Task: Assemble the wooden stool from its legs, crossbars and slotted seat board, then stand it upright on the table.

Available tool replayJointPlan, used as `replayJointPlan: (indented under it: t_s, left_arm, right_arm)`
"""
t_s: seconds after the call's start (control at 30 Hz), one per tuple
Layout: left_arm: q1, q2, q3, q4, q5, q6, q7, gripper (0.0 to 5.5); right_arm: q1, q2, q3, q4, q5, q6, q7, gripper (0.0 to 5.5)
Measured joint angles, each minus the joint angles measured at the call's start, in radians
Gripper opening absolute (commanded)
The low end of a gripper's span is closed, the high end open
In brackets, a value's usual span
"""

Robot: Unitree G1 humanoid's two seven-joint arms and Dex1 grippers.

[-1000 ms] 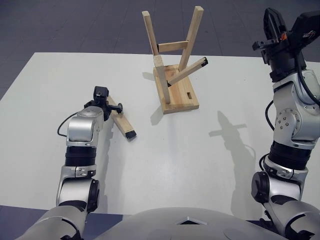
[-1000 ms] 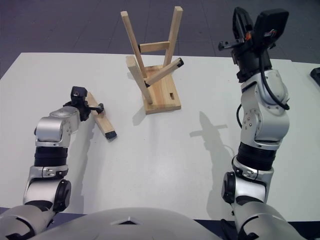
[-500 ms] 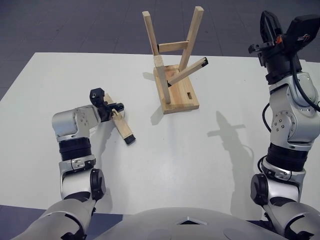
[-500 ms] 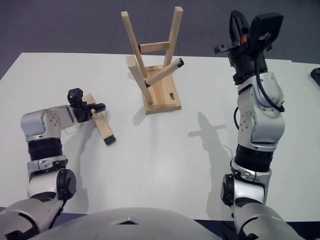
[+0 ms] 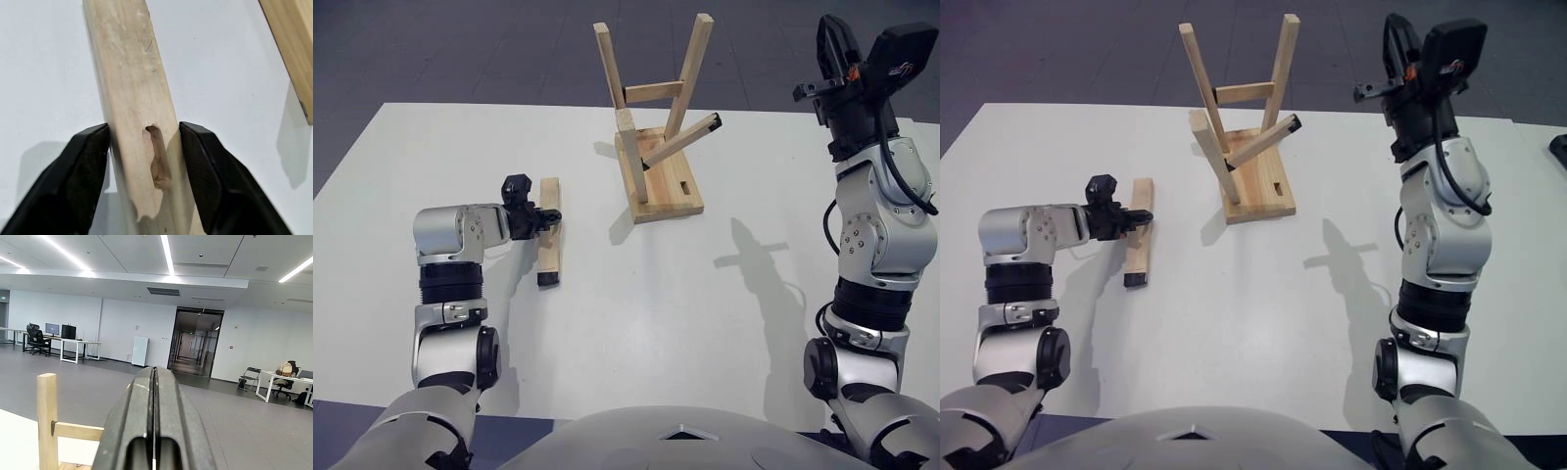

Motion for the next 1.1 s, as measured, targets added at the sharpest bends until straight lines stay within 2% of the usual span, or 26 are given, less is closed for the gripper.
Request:
replayJointPlan:
  t_s: [0.17,0.23,0.3,0.4,0.57,0.67,0.8,1.1]
  left_arm:
    - [0.083,0.010,-0.003,-0.058,0.017,-0.188,-0.006,2.19]
    - [0.146,0.010,0.085,-0.122,0.019,-0.289,0.030,2.17]
    - [0.157,0.024,0.251,-0.265,0.003,-0.469,0.075,2.17]
    - [0.127,0.038,0.312,-0.360,-0.017,-0.580,0.088,2.17]
    - [0.044,0.063,0.198,-0.689,-0.033,-0.659,0.041,2.17]
    - [-0.013,0.084,0.150,-0.791,-0.048,-0.674,0.021,2.17]
    - [-0.070,0.108,0.076,-0.825,-0.060,-0.660,-0.004,2.17]
    - [-0.107,0.113,-0.035,-0.852,-0.081,-0.651,-0.046,2.17]
  right_arm:
    - [-0.014,0.003,-0.012,0.016,0.033,0.011,0.003,0.00]
    - [-0.026,0.001,-0.052,0.019,0.079,0.036,0.008,0.00]
    - [-0.039,-0.007,-0.089,0.032,0.134,0.073,0.018,0.00]
    - [-0.051,-0.012,-0.090,0.039,0.174,0.104,0.031,0.00]
    - [-0.222,0.012,-0.104,-0.019,0.436,0.302,0.032,0.00]
    - [-0.317,0.038,-0.076,-0.085,0.556,0.371,0.023,0.52]
    - [-0.387,0.102,0.005,-0.053,0.645,0.477,0.004,1.15]
    - [-0.481,0.077,0.070,0.026,0.632,0.478,0.136,2.70]
